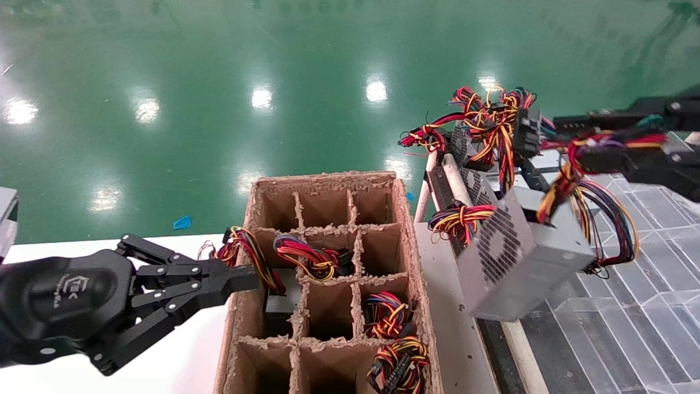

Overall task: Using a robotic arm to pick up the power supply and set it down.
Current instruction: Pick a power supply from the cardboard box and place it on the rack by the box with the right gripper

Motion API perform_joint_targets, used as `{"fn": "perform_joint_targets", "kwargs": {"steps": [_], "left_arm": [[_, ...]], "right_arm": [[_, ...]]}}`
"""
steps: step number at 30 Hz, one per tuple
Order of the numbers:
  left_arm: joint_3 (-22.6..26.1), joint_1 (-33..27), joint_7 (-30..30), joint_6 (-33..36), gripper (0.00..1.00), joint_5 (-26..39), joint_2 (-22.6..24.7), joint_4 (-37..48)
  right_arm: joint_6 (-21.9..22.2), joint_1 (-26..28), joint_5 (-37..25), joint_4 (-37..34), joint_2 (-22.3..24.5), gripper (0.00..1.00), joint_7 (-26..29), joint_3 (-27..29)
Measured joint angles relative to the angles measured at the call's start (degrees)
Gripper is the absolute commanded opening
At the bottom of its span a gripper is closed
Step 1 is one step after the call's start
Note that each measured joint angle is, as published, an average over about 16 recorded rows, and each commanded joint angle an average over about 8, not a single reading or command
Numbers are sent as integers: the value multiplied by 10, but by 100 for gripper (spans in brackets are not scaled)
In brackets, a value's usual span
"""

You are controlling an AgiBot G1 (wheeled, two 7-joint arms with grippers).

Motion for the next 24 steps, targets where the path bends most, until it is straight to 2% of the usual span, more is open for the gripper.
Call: {"fn": "perform_joint_targets", "kwargs": {"steps": [11,24], "left_arm": [[0,0,0,0,0,0,0,0],[0,0,0,0,0,0,0,0]], "right_arm": [[4,-1,1,37,61,0,15,-12],[12,-8,-48,46,101,0,15,-29]]}}
